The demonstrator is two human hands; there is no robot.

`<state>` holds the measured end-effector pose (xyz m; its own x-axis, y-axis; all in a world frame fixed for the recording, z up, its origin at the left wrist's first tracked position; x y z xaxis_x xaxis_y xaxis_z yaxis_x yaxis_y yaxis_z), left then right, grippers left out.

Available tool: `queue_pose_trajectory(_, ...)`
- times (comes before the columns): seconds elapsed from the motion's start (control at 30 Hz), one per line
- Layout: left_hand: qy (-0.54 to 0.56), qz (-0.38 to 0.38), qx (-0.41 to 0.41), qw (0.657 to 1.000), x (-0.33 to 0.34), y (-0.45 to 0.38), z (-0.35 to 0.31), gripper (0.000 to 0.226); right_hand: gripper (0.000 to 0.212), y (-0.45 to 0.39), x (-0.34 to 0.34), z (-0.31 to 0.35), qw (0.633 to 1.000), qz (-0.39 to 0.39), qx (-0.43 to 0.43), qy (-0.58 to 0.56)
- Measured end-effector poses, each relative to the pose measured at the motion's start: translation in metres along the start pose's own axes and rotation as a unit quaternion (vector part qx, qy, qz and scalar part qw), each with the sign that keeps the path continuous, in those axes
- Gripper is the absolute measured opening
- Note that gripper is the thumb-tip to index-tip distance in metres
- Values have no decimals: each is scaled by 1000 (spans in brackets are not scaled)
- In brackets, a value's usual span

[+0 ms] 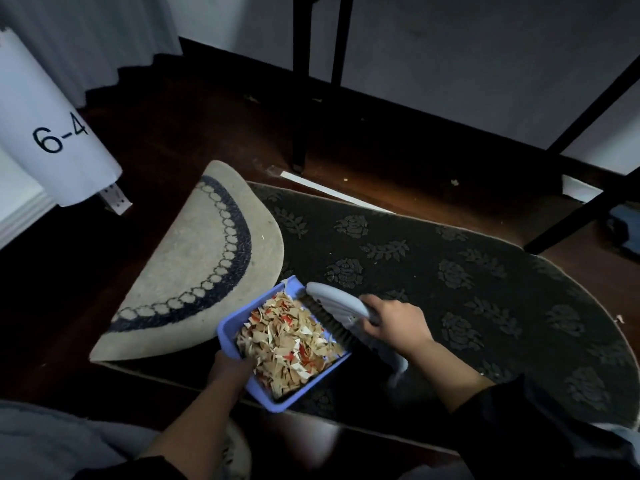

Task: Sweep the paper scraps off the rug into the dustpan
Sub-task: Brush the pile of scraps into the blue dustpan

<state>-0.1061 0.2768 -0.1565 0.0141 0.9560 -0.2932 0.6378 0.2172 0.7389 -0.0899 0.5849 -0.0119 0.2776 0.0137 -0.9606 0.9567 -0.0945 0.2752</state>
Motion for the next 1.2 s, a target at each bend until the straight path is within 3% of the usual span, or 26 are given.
queue_pose_trajectory(0.13, 38, -16, 10, 999, -8, 18, -32, 71, 43, -6, -41, -1, 999, -35, -3, 25)
queue_pose_trajectory(0.23, 86, -22, 24, 996, -18, 39, -62, 40, 44, -7, -82, -1, 997, -69, -4, 39)
queue_pose_trajectory(0.33, 121, -11, 41, 992, -22, 48, -93, 27, 44, -17, -118, 1, 993, -102, 1, 51)
queue_pose_trajectory(0.6, 81, -32, 126, 988, -78, 102, -179, 20, 44, -5, -230, 27, 979, -193, -15, 63)
queue_pose_trajectory(0.83, 69, -70, 153, 983, -145, 158, -210, 23, 42, 10, -306, 82, 963, -252, -67, 67)
queue_pose_trajectory(1.0, 56, -84, 164, 981, -209, 189, -213, 38, 39, 21, -347, 140, 947, -288, -119, 77)
queue_pose_trajectory(1.2, 89, -139, 153, 974, -301, 238, -185, 11, 32, 46, -386, 240, 922, -318, -206, 82)
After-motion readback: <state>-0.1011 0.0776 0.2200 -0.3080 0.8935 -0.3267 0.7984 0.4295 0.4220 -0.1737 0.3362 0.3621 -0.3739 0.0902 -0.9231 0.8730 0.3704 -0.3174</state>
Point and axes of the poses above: each hand's wrist, its own y-axis away from the middle knuckle, its own x-axis out of the palm, z = x × y, the point moved 5 cm from there along -y, towards the middle knuckle, and after that the axes turned 7 degrees about y, right-handed, at the moved point
